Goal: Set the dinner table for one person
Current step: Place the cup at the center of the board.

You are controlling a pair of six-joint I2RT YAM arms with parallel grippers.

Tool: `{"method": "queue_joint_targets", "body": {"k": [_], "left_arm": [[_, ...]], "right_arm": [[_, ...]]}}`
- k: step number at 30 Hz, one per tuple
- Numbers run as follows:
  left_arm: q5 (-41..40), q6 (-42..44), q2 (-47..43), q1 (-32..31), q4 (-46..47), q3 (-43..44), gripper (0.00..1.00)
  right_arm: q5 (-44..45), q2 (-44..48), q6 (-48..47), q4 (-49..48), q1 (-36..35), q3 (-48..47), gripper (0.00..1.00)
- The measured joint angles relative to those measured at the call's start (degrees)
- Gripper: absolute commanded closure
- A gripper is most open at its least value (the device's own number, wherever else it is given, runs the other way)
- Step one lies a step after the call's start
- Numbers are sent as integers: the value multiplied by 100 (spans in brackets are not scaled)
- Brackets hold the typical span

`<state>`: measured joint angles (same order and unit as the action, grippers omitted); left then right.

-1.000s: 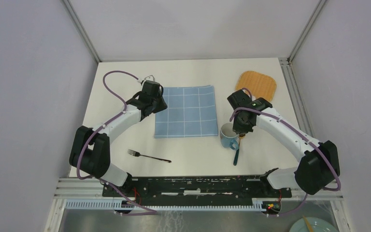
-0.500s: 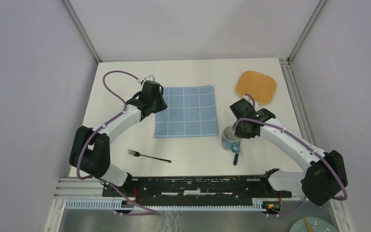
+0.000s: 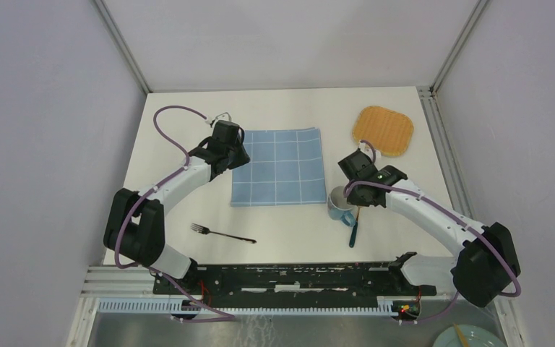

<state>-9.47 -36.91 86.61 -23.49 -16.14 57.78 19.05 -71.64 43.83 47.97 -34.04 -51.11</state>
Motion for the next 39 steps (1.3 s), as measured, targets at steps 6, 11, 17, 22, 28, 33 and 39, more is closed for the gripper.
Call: {"method": "queue_joint_targets", "body": {"k": [6,11,17,22,28,33,39], "left_arm": [[-2,0,0,0,0,0,66],[-2,0,0,0,0,0,66],[-2,0,0,0,0,0,66],[-2,0,0,0,0,0,66],[-2,0,0,0,0,0,66],[-2,0,0,0,0,0,66],[-2,0,0,0,0,0,66]], "right_arm": [[179,-2,52,-420,-221,149,98],[289,24,107,-457,-345,175,78],[118,-225,203,-463,-417,365,70],[94,-229,227,-404,-417,367,67],[98,-227,238,-358,-422,330,82],[109,-227,247,-319,-422,264,100],[111,-323,238,-208,-422,142,100]]}}
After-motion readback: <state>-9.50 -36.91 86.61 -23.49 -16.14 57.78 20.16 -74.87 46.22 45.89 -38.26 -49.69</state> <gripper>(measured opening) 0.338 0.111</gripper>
